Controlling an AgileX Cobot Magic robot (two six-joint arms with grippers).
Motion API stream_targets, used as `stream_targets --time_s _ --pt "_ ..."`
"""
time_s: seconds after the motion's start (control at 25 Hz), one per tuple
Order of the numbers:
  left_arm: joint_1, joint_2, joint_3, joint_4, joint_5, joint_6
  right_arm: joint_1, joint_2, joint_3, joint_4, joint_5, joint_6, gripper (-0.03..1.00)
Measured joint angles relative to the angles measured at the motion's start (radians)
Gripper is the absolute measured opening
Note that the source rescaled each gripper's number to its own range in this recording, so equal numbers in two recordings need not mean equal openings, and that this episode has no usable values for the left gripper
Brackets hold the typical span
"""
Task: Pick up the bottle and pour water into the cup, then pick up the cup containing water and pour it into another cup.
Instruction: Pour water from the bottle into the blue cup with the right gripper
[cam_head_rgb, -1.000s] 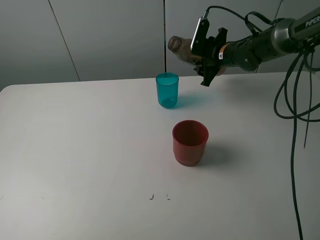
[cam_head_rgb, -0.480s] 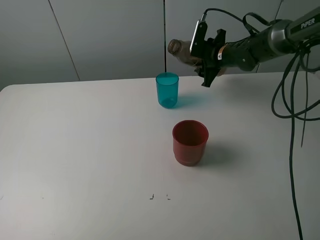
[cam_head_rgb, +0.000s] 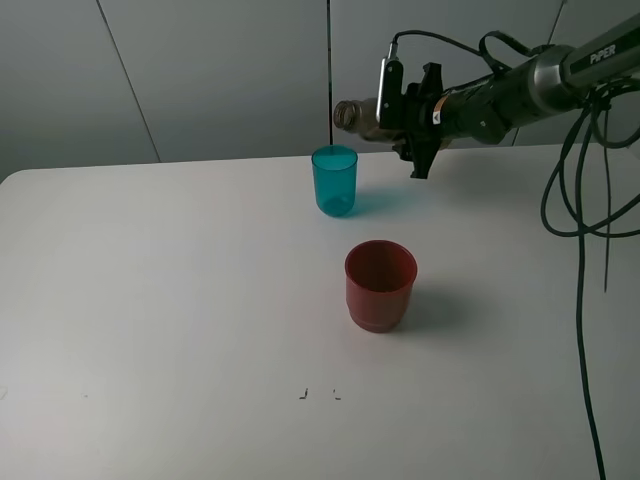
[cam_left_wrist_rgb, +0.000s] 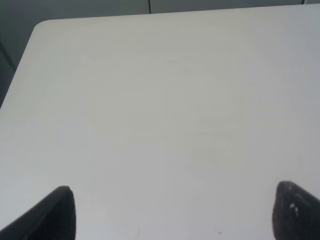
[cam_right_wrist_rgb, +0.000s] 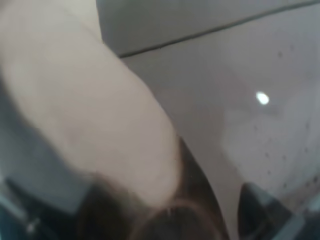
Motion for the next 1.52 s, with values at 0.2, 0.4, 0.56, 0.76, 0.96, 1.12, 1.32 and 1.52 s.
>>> stream_targets --time_s 0.2,0.4,0.56,0.76,0.96,1.12,1.32,1.52 --pt "0.000 0.000 0.000 0.000 0.000 0.007 0.000 0.000 -0.007 0.000 0.000 -0.028 0.00" --pt "0.000 0.000 0.000 0.000 0.000 0.000 0.000 0.005 -0.037 0.000 0.004 -0.044 0.00" --pt "0.000 0.000 0.000 0.000 0.000 0.007 0.000 0.005 -0.040 0.000 0.004 -0.093 0.00" --pt "0.000 0.000 0.000 0.000 0.000 0.007 0.000 0.007 -0.040 0.000 0.006 -0.134 0.00" --pt "0.000 0.000 0.000 0.000 0.000 0.007 0.000 0.007 -0.040 0.000 0.006 -0.180 0.00" --pt "0.000 0.000 0.000 0.000 0.000 0.007 0.000 0.007 -0.040 0.000 0.006 -0.199 0.00" --pt "0.000 0.000 0.000 0.000 0.000 0.007 0.000 0.007 -0.040 0.000 0.006 -0.233 0.00" --pt "0.000 0.000 0.000 0.000 0.000 0.000 0.000 0.007 -0.040 0.000 0.006 -0.276 0.00"
